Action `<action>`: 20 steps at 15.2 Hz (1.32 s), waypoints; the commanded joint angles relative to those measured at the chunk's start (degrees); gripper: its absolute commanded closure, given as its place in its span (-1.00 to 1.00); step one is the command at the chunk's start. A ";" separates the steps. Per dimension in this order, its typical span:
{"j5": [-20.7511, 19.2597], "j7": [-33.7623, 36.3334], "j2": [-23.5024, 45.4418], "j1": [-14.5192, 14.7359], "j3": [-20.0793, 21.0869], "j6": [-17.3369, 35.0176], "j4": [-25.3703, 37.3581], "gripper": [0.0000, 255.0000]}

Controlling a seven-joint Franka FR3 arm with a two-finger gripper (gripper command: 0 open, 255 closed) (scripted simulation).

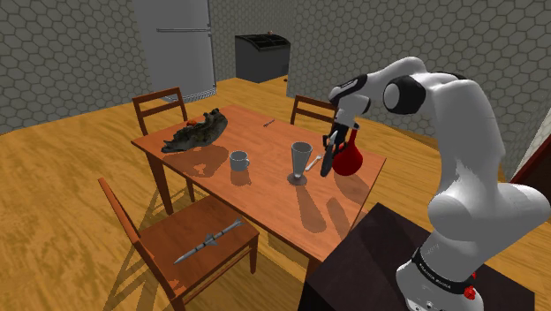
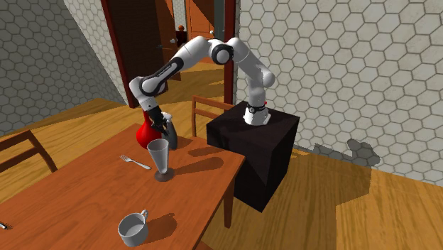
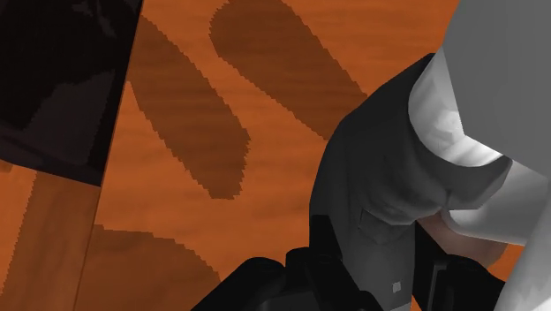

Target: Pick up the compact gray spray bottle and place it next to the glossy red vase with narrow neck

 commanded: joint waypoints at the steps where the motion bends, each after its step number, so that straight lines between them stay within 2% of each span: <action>1: 0.15 -0.41 0.95 -0.06 0.08 0.95 -0.04 1.00; 13: 1.02 -2.11 7.18 -0.31 0.68 5.54 1.31 1.00; 20: 1.01 -2.11 7.19 -0.31 0.69 5.53 1.33 1.00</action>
